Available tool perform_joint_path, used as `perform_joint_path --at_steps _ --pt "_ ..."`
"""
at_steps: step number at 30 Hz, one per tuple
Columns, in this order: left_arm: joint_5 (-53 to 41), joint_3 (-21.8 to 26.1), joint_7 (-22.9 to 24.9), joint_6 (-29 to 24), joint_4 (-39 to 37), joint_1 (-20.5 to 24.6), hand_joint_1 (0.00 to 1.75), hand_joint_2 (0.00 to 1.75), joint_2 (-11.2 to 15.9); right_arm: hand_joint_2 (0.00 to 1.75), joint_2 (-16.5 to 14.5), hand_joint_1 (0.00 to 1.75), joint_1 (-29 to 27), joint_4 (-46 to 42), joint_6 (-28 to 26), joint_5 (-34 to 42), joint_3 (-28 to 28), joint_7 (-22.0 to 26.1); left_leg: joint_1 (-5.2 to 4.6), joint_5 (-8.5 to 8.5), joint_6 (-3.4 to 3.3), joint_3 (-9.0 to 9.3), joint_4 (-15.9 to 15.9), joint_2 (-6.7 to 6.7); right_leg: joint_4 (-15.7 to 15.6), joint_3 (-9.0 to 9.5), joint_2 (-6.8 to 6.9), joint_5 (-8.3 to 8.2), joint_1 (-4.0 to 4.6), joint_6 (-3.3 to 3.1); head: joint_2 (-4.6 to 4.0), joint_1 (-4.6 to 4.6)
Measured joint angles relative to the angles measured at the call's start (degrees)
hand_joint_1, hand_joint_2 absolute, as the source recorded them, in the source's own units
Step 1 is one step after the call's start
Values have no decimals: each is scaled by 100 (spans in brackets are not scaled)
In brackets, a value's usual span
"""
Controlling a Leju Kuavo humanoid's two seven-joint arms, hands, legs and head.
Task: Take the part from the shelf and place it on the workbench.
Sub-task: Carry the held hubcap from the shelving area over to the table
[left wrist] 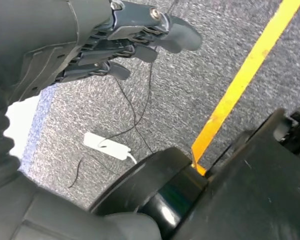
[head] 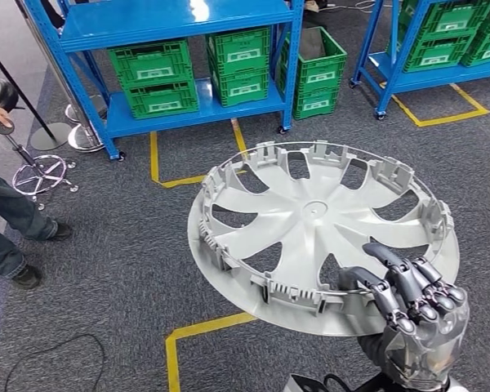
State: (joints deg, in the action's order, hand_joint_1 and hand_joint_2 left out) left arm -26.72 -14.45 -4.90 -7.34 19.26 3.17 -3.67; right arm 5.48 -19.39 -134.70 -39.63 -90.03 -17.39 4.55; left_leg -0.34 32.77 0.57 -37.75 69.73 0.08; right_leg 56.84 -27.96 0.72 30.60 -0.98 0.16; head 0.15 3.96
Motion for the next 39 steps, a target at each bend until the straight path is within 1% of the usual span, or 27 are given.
perform_joint_path --at_steps 1,2,3,5,7,11,13,15,16,17,18,20,21,22,25,27,28,30,31,32,33,34,35,36,37,38,39 --pt "1 1 0 0 0 4 0 175 2 175 -2 175 -2 0 0 0 1 -1 14 134 19 -72 312 0 11 -2 7 -8 0 -2 0 -3" --pt "1 2 0 0 0 9 0 175 3 175 -2 175 -4 0 0 0 1 -2 27 148 31 -75 465 1 26 -5 11 -13 -1 -1 0 -3" --pt "1 2 1 0 0 11 0 175 4 175 -2 175 -5 0 0 0 1 -1 39 39 34 5 395 1 42 -10 11 -11 -1 3 0 -3" --pt "0 1 1 -1 0 0 0 175 5 175 -2 175 -5 1 0 0 1 -1 62 -352 20 321 -214 -6 73 -15 4 17 -4 29 0 0" --pt "-1 1 1 -1 -3 -29 0 175 6 175 -2 175 3 1 0 0 2 -1 52 -565 -21 544 -718 -24 106 -38 -10 40 5 85 0 -1" --pt "-1 1 1 -1 -9 -37 0 175 6 175 -2 175 4 -3 0 0 2 -2 38 -529 -111 593 -948 -29 132 -120 -28 59 1 203 0 -1" --pt "-1 1 -1 -1 -8 -17 0 175 0 175 -2 175 6 -3 0 0 3 -2 57 -491 -203 636 -1119 -38 458 -304 -41 301 -6 243 0 32" --pt "-1 1 -1 1 -8 -20 0 175 -5 175 -2 175 4 -2 0 -1 4 3 48 -485 -255 633 -1156 -45 1167 -621 -55 641 -9 261 0 62" --pt "-1 1 -1 1 -9 -27 0 175 -6 175 -2 175 1 -2 0 -1 4 4 40 -484 -261 629 -1150 -44 1498 -764 -58 733 -8 265 0 63" --pt "-1 1 0 2 -9 -34 0 175 -7 175 -2 175 -2 -1 0 -1 4 5 32 -482 -265 630 -1142 -44 1665 -837 -59 716 -8 266 0 62" --pt "-1 1 0 2 -9 -37 0 175 -8 175 -2 175 -3 -1 0 0 4 5 26 -477 -269 635 -1135 -47 1634 -825 -58 593 -9 263 0 63" --pt "-1 1 -1 2 -9 -38 0 175 -11 175 -2 175 -2 -1 0 0 4 6 20 -459 -265 654 -1119 -57 1025 -556 -55 168 -6 241 0 63" --pt "-1 1 -1 2 -9 -36 0 175 -13 175 -2 175 -1 -1 0 0 4 7 9 -450 -254 652 -1110 -61 698 -396 -51 10 6 230 0 58" --pt "-1 1 -1 2 -9 -37 0 175 -16 175 -2 175 -1 -5 0 0 4 7 0 -450 -234 643 -1099 -63 454 -278 -50 -78 16 216 0 57" --pt "-1 1 1 1 -9 -36 0 175 -20 175 -2 175 -5 -18 0 0 4 6 -14 -489 -154 619 -1086 -61 288 -204 -61 -99 26 188 1 44" --pt "-1 1 1 0 -9 -25 0 175 -16 175 -2 175 -4 -18 0 -1 5 5 -18 -398 -93 580 -999 -56 141 -138 -68 -75 -13 135 0 32" --pt "-1 1 1 0 -9 -18 0 175 -14 175 -2 175 -2 -18 0 -1 7 3 -16 -269 -62 506 -821 -54 70 -102 -66 -63 -35 103 0 17" --pt "2 1 0 -2 -9 -9 0 175 -12 175 -2 175 -1 -18 0 0 13 -5 11 85 0 234 -155 -49 26 -75 -53 -37 -47 63 0 -5" --pt "29 3 -2 8 -9 -5 0 175 -10 175 -2 175 2 -18 0 1 16 7 28 205 22 85 205 -49 25 -70 -48 -20 -48 52 0 -7" --pt "87 14 -5 31 -9 -1 0 175 -8 175 -2 175 15 -18 0 1 18 36 44 220 41 -13 438 -49 25 -56 -48 3 -51 47 0 -6" --pt "166 38 -8 64 -9 3 0 175 -6 175 -2 175 39 -22 0 0 19 78 59 116 54 -34 479 -49 24 -34 -54 32 -55 48 0 -7" --pt "252 74 -11 105 -9 5 0 175 -4 175 -2 175 70 -31 0 0 19 124 75 -96 63 32 307 -48 24 2 -64 62 -63 60 0 -8" --pt "318 113 -14 140 -9 3 0 175 -3 175 -2 175 104 -44 0 0 19 160 91 -349 69 163 -27 -48 25 46 -71 94 -72 83 0 -8" --pt "357 143 -14 166 -11 -4 0 175 -7 175 -2 175 133 -58 0 0 19 182 95 -527 73 301 -332 -53 22 63 -79 125 -75 111 0 -13" --pt "378 163 -15 182 -13 -10 0 175 -11 175 -2 175 163 -71 -1 0 19 193 91 -640 64 409 -575 -55 20 68 -89 149 -71 141 1 -26" --pt "390 174 -16 191 -15 -18 0 175 -18 175 -2 175 191 -83 -1 0 18 199 84 -660 45 468 -715 -56 25 74 -102 161 -63 168 1 -29" --pt "399 183 -16 195 -17 -23 0 175 -25 175 -2 175 212 -95 -2 0 17 201 71 -607 13 490 -754 -55 31 64 -114 158 -54 193 2 -37"
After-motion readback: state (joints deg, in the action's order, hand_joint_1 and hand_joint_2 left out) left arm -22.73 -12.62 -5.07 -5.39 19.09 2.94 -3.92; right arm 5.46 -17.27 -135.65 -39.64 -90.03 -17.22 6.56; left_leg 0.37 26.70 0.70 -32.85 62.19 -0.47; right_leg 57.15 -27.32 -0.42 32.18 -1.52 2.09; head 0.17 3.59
